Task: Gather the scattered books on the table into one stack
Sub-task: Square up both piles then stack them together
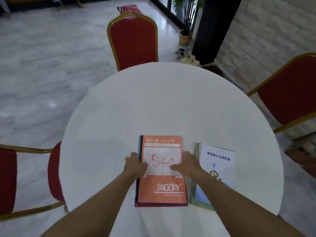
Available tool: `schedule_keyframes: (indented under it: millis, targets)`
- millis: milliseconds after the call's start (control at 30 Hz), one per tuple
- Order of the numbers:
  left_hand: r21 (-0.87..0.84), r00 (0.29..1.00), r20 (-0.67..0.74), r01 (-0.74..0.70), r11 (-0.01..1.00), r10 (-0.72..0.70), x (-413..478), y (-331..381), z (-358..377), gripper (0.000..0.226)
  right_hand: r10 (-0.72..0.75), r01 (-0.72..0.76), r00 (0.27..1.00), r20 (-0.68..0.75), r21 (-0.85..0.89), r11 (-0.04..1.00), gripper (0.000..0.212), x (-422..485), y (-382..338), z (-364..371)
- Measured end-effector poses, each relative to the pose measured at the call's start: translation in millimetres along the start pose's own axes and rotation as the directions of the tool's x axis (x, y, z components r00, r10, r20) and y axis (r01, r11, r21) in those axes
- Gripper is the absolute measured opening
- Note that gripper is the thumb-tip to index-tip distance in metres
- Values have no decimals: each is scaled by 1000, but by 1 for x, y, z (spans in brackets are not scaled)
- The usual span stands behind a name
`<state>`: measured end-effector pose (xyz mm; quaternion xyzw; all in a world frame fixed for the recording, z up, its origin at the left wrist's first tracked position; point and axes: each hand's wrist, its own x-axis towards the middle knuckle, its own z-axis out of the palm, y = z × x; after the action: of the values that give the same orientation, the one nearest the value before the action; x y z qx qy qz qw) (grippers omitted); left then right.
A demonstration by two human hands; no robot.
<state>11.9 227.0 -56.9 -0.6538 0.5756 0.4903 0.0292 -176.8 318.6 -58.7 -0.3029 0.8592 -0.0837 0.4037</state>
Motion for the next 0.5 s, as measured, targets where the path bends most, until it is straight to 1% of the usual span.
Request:
schedule_keyframes:
  millis: [67,133,200,267,333,400,500]
  targets:
    - [-2,1000,0,12,1000,-12,1,1,2,56,29,-29,1000,9,26,999,58,3,-2,0]
    - [-5,1000,-8,28,1000,-29,4,1,4,55,59,-61,998,34,55,997,61,5,-3,0]
    - [-32,998,-8,63,997,-64,6,2,5,55,81,-85,994,70,56,995,76,7,-3,-1]
    - [-108,994,21,110,988,-109,9,3,4,53,93,-96,991,93,28,995,92,7,-3,-1]
    - [-189,989,64,145,971,-135,12,3,2,49,106,-109,989,99,22,994,100,9,-4,1]
    - [-243,984,104,166,956,-145,14,1,1,43,115,-118,988,102,26,993,98,8,-5,3]
    - [-318,983,123,167,933,-134,16,1,0,28,100,-108,991,84,83,991,79,7,-2,8]
